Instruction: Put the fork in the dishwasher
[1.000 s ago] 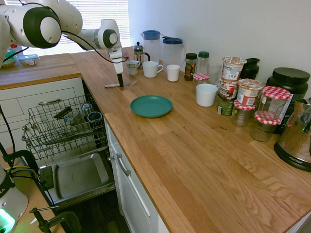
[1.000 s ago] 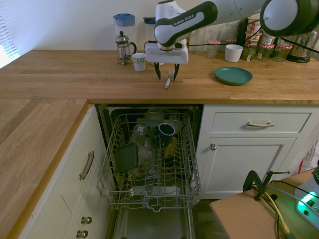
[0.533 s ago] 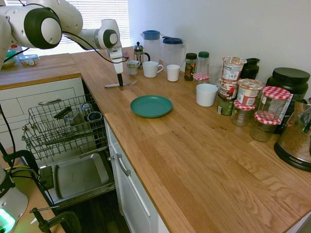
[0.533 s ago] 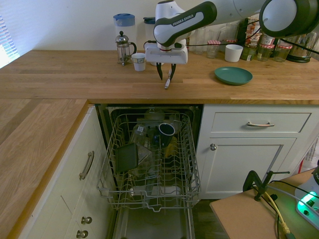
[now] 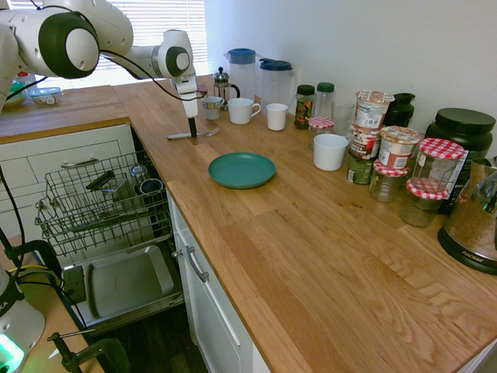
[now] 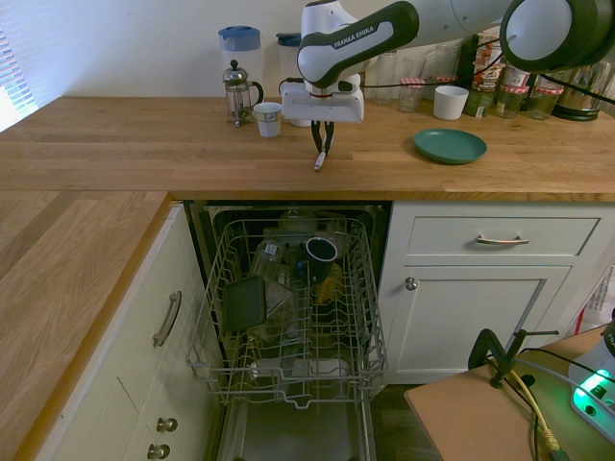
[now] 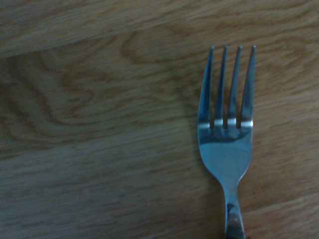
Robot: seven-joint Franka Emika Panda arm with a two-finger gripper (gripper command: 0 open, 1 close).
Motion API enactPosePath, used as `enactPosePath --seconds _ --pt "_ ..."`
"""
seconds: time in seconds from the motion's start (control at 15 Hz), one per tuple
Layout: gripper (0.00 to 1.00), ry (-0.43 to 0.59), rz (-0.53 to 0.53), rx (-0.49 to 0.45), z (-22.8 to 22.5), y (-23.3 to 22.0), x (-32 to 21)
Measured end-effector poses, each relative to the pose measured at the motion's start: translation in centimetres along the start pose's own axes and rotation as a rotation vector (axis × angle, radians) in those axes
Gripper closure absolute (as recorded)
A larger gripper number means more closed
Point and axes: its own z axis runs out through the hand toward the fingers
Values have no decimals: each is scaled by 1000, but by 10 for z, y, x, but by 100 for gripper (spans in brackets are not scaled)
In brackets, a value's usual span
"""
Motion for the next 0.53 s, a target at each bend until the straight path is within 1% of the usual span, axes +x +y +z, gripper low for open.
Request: enactPosePath --seconds 0.13,0.27,0.53 --pt "100 5 -4 17 -8 -1 5" --pt "100 14 -13 43 -32 4 9" --pt "100 -3 -69 66 -79 43 -4"
